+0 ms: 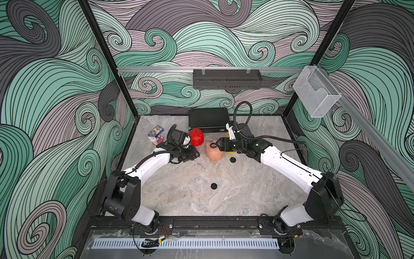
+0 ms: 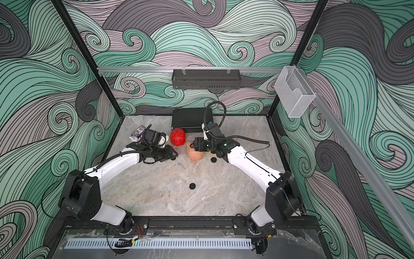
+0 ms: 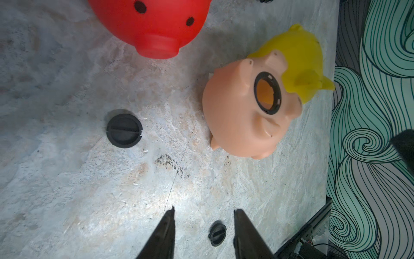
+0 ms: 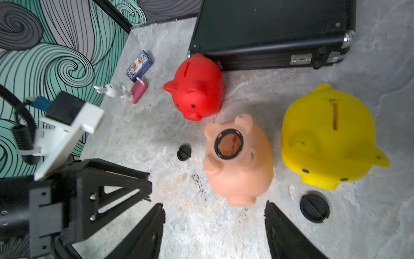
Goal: Close piggy banks
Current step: Turn over the piggy bank at the center of the board.
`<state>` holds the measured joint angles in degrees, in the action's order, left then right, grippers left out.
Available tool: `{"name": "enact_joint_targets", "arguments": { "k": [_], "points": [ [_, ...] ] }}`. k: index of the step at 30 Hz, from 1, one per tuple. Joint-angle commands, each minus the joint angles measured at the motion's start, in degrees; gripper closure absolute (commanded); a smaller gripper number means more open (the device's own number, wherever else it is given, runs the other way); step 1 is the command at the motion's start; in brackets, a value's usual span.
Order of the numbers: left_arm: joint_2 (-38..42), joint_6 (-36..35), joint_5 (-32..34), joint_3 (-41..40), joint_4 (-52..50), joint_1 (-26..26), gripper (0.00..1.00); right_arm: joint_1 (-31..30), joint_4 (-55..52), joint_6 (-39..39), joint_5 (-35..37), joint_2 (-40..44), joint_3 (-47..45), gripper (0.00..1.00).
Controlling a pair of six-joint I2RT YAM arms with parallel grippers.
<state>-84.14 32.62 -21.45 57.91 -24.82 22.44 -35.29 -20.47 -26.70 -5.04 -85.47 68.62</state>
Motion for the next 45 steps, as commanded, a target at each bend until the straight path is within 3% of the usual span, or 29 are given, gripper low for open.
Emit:
{"name": "enact_joint_targets", "arguments": {
  "k": [1,12,21,26,33,45],
  "points": [
    [2.21,0.58,-1.14,-1.32,-2.21,1.41,0.53,1.7,-2.62,1.98,-2.89,1.95,-1.76,0.3],
    [3.03,7.16,1.89,-3.82,4.94,9.57,0.43,2.94,-2.86,2.7,-5.37,-1.55,-0.92,0.35],
    [-2.78,8.82,13.22,0.53,9.09,15.72,0.35,3.33,-4.05,2.84,-6.54,-4.71,1.81,0.37],
    [-6.88,8.4,17.65,3.78,10.08,17.48,0.2,4.23,-4.05,2.71,-8.93,-6.95,4.85,0.36],
    [-10.49,10.17,27.42,6.05,9.7,20.93,0.17,5.12,-4.29,2.5,-9.17,-9.88,7.88,0.36],
    [-14.25,11.68,36.51,9.41,9.39,23.95,0.09,6.28,-4.43,2.36,-11.3,-12.07,9.43,0.35]
  ]
}}
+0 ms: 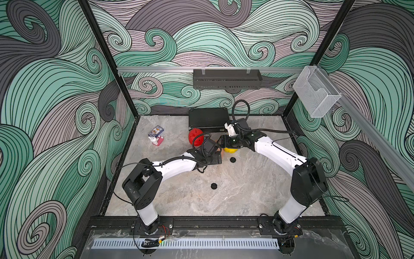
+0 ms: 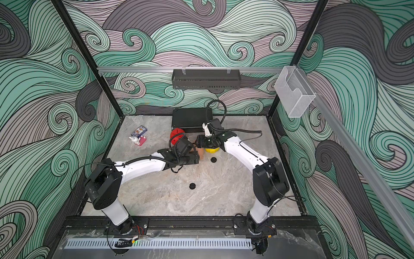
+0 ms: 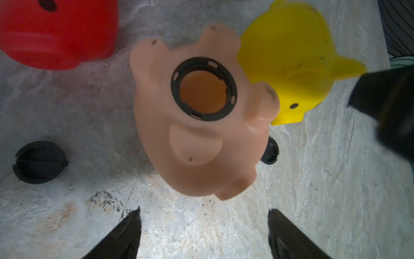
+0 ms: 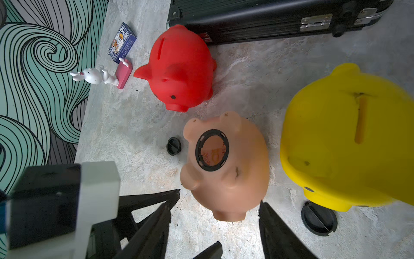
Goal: Close piggy banks
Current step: Turn over the piggy bank at the center of the board, then adjust the piggy bank at the center of the board.
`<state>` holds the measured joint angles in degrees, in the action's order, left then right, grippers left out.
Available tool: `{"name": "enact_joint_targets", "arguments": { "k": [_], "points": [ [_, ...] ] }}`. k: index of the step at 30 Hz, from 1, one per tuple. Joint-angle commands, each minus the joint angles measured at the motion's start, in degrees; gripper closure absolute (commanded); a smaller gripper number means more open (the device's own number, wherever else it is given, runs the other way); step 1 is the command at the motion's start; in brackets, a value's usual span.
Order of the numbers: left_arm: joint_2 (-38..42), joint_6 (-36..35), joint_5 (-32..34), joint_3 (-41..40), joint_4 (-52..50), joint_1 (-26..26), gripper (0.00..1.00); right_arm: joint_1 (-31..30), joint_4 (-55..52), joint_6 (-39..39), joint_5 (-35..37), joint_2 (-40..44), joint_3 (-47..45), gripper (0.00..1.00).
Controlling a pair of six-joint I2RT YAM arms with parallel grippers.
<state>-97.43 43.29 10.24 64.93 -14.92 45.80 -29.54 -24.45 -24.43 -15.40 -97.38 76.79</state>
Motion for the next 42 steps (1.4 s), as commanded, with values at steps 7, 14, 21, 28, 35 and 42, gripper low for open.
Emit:
{"name": "enact_joint_targets", "arguments": {
  "k": [7,14,21,28,35,42],
  "points": [
    [-4.19,0.84,7.36,6.03,-2.34,0.81,0.06,1.23,-0.51,0.38,-2.21,-0.43,1.8,0.35],
    [-8.02,1.31,7.25,9.57,-5.01,1.15,0.03,1.41,-0.96,0.42,-2.6,-0.93,2.09,0.35],
    [-11.15,1.28,8.76,11.79,-5.98,1.4,0.01,1.51,-0.95,0.8,-2.82,-0.97,1.94,0.33],
    [-11.97,1.41,10.01,12.52,-8.34,1.48,0.02,1.6,-0.95,0.93,-2.97,-0.68,1.3,0.33],
    [-10.79,0.66,11.09,10.95,-10.94,1.44,0.02,1.62,-0.87,0.7,-3.25,-0.47,1.39,0.33],
    [-8.02,-1.55,11.56,7.97,-11.01,1.47,0.02,1.68,-0.92,0.96,-3.17,-0.13,1.07,0.33]
  ]
}}
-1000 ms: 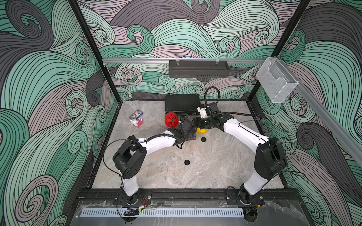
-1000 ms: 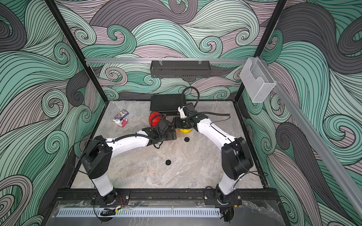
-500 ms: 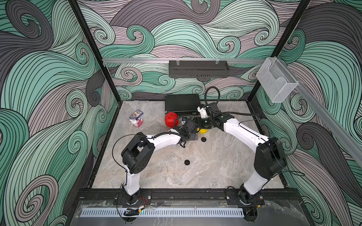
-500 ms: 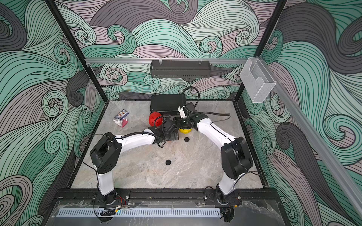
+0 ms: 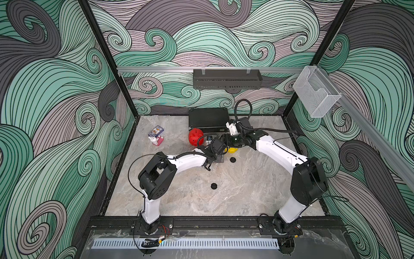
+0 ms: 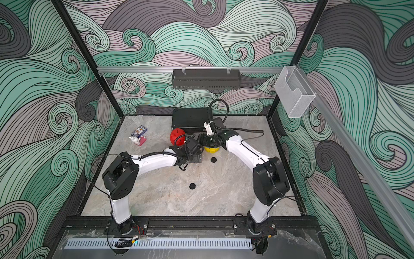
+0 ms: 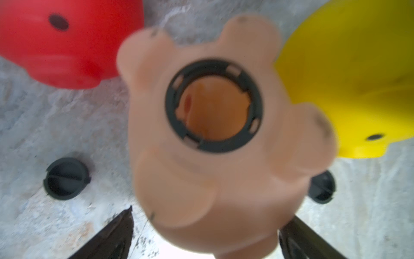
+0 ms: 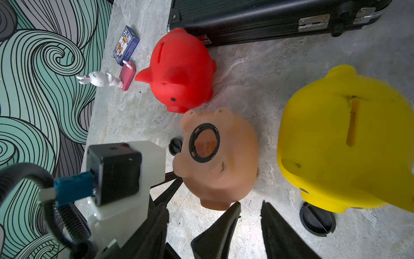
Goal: Close piggy banks
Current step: Adjust the piggy bank at the center of the board.
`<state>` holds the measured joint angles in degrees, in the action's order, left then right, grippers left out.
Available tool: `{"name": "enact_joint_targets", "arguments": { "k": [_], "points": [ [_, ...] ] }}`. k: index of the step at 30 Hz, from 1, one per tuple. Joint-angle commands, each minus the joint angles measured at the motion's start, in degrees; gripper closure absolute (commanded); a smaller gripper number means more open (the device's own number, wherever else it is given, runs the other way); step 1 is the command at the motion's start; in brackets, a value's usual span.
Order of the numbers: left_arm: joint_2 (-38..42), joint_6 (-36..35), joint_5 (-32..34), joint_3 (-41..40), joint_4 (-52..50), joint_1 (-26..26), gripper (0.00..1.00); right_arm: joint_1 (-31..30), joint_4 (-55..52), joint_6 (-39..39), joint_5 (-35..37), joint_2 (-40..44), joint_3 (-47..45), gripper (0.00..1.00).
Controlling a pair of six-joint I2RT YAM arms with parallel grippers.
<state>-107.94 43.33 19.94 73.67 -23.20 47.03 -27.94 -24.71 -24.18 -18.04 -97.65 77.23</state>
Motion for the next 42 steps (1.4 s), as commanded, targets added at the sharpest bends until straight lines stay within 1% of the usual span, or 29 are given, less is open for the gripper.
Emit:
{"name": "enact_joint_targets", "arguments": {
  "k": [1,10,15,20,24,33,37,42],
  "points": [
    [2.76,-1.82,1.85,-1.17,-2.82,0.25,0.02,0.08,-0.69,0.8,-0.6,0.09,0.64,0.33],
    [6.2,-4.38,1.25,-5.32,-1.67,-0.51,0.02,0.09,-0.79,2.62,0.69,-1.3,1.94,0.34],
    [8.05,-5.25,0.14,-6.91,-0.48,-1.23,0.02,0.08,-2.97,4.81,2.2,-4.65,6.19,0.34],
    [10.42,-6.57,-4.08,-9.7,3.63,-1.59,0.02,0.0,-3.76,6.65,2.47,-8.34,10.51,0.35],
    [10.08,-6.57,-5.84,-9.3,4.89,-1.59,0.02,-0.06,-5.67,7.28,2.7,-12.6,15.79,0.35],
    [7.37,-6.61,-5.74,-5.99,5.14,-2.31,0.02,-0.8,-9.06,8.01,4.37,-20.31,24.19,0.36],
    [7.13,-6.48,-6.44,-6.84,7.94,-3.01,0.03,-1.32,-10.27,8.01,5.74,-22.8,25.8,0.36],
    [5.4,-6.86,-6.63,-5.74,7.05,-3.77,0.05,-2.03,-11.39,8.63,7.76,-24.43,27.06,0.38]
  ]
}}
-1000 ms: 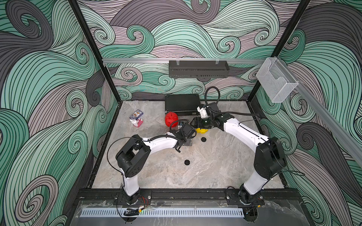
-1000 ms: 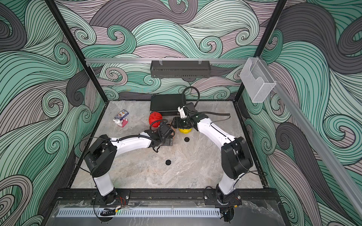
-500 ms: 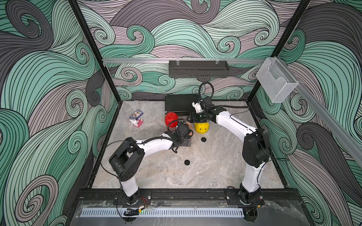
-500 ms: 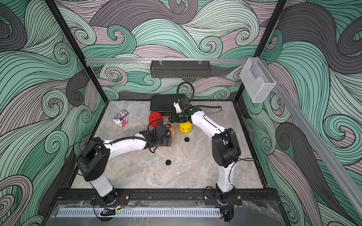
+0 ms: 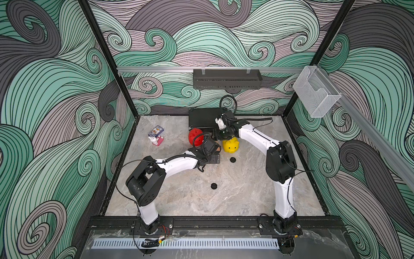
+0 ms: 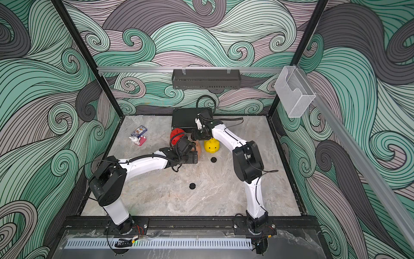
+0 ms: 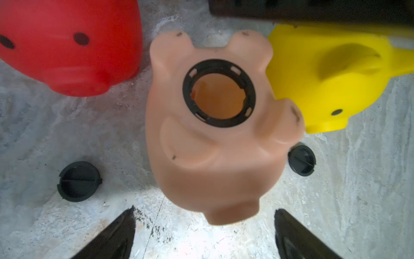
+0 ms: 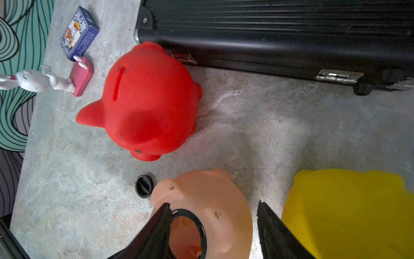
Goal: Close piggy banks
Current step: Adjust the piggy bank at the center of the board.
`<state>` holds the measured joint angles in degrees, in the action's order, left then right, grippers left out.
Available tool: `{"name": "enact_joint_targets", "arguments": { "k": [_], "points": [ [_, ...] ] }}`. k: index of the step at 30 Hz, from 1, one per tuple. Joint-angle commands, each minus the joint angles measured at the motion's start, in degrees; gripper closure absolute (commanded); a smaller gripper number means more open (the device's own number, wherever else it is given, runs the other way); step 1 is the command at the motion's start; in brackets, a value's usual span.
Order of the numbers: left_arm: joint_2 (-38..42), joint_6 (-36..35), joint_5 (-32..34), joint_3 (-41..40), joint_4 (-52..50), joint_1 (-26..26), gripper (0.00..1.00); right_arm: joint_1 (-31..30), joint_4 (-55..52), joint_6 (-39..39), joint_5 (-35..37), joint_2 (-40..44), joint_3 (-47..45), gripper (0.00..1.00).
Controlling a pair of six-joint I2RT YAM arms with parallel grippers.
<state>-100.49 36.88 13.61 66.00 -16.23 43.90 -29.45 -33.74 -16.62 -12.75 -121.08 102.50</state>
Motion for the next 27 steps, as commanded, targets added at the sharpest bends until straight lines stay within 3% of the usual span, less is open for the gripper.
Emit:
{"name": "enact_joint_targets", "arguments": {
  "k": [1,18,27],
  "points": [
    [-2.42,-0.42,-0.28,1.95,-0.14,-0.88,0.06,-0.6,-2.69,1.22,2.76,-1.13,1.96,0.38],
    [0.84,-0.72,-0.2,-1.25,-1.04,-3.12,0.1,-1.7,-5.86,2.41,7.5,2.31,-1.13,0.5],
    [4.61,-0.74,-0.04,-4.6,-1.15,-4.8,0.1,-2.18,-7.43,0.44,7.53,7.65,-4.8,0.51]
  ]
}}
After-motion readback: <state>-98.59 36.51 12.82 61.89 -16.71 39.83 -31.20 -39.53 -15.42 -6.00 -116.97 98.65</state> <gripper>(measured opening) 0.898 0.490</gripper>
